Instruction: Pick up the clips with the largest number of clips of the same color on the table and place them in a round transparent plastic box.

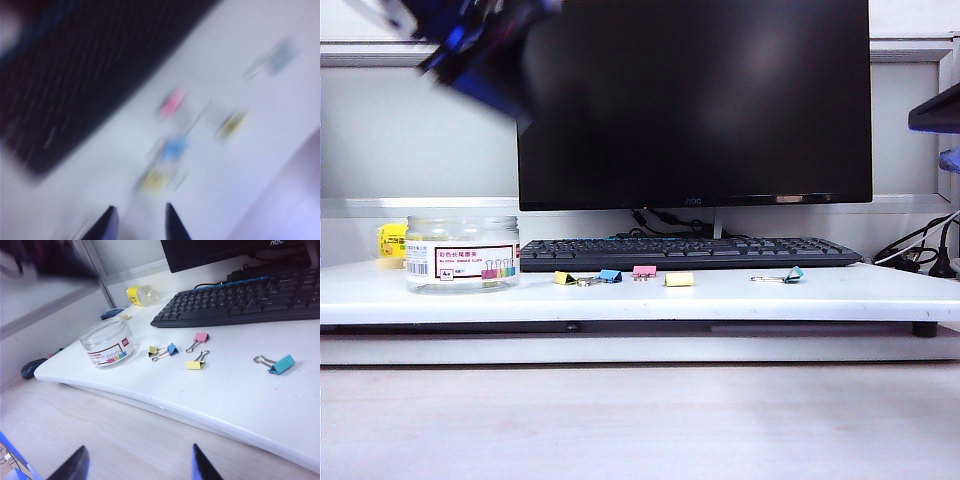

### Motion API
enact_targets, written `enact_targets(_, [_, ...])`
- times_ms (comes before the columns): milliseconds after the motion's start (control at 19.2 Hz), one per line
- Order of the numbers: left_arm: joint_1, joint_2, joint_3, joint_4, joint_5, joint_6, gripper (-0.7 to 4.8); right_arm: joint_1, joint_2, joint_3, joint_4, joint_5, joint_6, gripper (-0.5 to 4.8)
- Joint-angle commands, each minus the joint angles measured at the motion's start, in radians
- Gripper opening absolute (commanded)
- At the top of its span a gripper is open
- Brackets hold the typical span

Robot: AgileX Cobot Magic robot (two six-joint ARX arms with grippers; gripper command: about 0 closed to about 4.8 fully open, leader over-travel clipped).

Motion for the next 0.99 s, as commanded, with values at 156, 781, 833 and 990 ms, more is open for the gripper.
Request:
enact_targets(156, [-0.085,0.019,0.006,0.030,0.060,-0.075,1.29,0.001,-0.002,0.003,0.011,-0.005,0.002,2.64])
enact_targets(781, [-0.258,0.245,0.006,-0.012,-0.436,0.019,1.36,0.001,-0.002,0.003,0.014,-0.024,0.003,2.64])
enact_targets(833, [-0.254,0.248,0.006,-0.018,-0.455,0.023,1.52,0.001,-0.002,0.003,0.014,-0.024,0.003,2.64])
enact_targets(990, [-0.248,0.251,0.012,-0.017,-0.499,0.101,1.57,0.001,-0.002,0.003,0.014,-0.024,0.003,2.64])
